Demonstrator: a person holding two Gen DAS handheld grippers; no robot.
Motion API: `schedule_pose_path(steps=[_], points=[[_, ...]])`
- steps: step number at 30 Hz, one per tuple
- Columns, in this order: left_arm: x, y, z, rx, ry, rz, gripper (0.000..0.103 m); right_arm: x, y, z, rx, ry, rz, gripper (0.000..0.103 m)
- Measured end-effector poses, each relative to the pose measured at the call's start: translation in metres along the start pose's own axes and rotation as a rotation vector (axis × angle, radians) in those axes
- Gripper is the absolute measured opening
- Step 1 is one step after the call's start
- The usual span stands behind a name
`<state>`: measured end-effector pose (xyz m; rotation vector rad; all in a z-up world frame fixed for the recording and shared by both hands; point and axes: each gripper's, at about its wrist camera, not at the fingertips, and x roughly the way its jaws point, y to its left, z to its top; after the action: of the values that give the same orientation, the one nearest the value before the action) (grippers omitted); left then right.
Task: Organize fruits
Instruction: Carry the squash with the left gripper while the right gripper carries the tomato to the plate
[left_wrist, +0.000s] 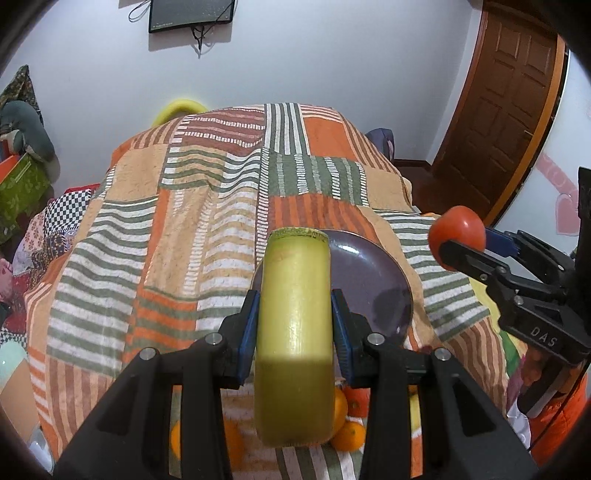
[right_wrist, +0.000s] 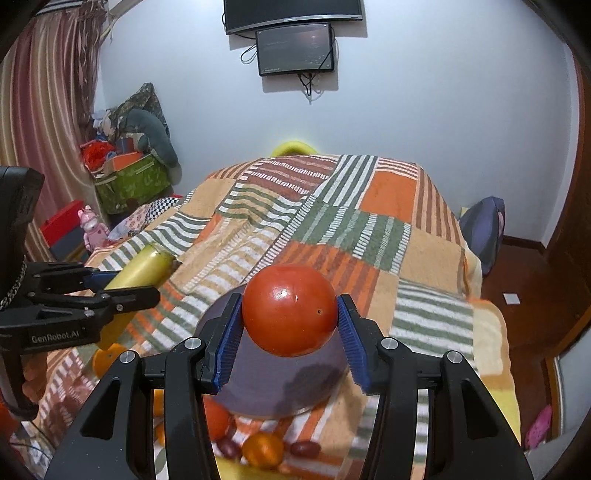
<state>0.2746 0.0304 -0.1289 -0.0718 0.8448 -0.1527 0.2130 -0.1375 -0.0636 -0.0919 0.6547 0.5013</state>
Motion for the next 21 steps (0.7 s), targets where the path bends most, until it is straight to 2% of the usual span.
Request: schedule_pose_path(steps=[10, 16, 21], points=[[0.053, 0.008, 0.015, -0.004, 0.067, 0.010, 0.037, 0.051, -0.012, 0.002, 0.016, 0.095, 0.006, 0.047], [0.085, 0.019, 0.020, -0.033, 0.129, -0.004, 0.037, 0.079, -0.012, 0.000, -0.023, 0.161, -0.010, 0.047], [0.105, 0.019, 0.023, -0.018, 0.172, 0.001, 0.037, 0.100, -0.010, -0.002, -0.061, 0.220, -0.015, 0.047]])
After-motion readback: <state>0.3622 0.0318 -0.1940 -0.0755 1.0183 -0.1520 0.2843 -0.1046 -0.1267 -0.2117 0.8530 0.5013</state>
